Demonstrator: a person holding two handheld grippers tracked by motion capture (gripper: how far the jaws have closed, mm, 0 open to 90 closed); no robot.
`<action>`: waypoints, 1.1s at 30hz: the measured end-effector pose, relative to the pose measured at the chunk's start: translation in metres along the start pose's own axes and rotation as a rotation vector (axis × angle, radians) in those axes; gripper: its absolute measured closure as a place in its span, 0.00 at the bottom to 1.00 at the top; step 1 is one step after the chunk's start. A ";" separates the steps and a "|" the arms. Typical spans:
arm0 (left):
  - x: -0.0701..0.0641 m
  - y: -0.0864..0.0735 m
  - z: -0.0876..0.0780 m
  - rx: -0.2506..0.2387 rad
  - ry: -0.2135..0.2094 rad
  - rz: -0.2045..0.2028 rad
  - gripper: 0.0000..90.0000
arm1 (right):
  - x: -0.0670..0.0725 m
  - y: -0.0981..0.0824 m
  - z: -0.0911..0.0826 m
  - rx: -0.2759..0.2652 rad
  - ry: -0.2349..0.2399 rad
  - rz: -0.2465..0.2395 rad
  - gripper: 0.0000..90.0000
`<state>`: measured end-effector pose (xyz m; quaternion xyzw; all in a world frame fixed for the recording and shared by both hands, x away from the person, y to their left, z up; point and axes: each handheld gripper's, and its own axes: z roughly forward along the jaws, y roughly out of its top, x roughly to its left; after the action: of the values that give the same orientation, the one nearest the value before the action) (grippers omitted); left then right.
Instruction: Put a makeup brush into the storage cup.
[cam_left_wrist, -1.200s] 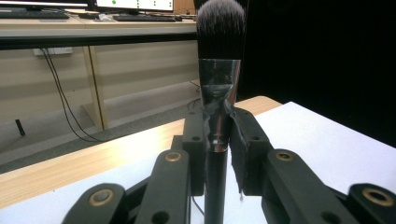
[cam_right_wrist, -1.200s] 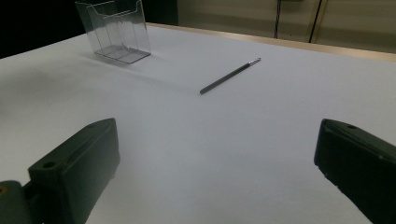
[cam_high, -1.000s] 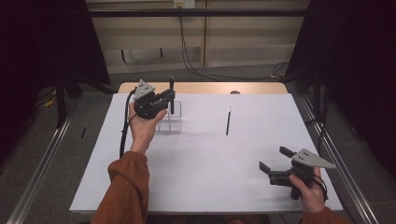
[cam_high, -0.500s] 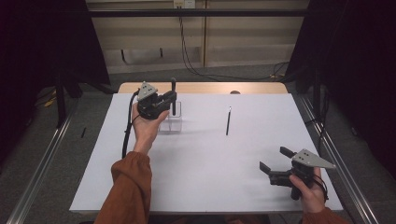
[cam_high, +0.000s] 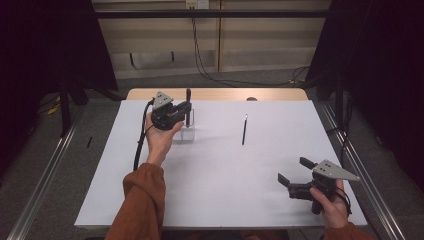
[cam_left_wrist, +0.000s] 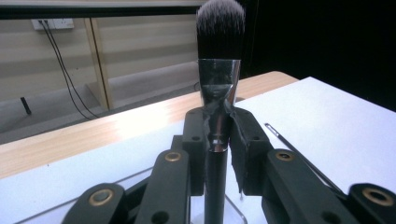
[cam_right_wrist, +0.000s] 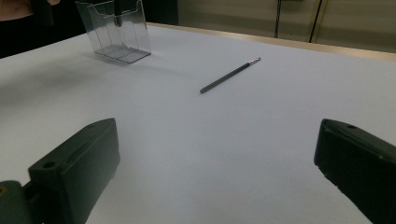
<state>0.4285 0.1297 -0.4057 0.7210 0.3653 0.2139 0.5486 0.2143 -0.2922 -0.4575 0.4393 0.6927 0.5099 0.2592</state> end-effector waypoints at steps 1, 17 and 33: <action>0.000 -0.001 0.000 0.003 0.004 -0.001 0.86 | 0.000 0.000 0.000 0.000 -0.001 0.003 0.00; 0.001 -0.012 0.004 0.040 0.002 -0.007 0.86 | 0.000 0.000 0.000 0.005 0.001 -0.004 0.00; 0.000 -0.015 0.005 0.070 -0.006 -0.011 0.85 | 0.001 0.000 0.000 0.002 0.002 -0.003 0.00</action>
<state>0.4278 0.1279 -0.4213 0.7383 0.3749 0.1957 0.5254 0.2139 -0.2916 -0.4574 0.4381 0.6940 0.5095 0.2586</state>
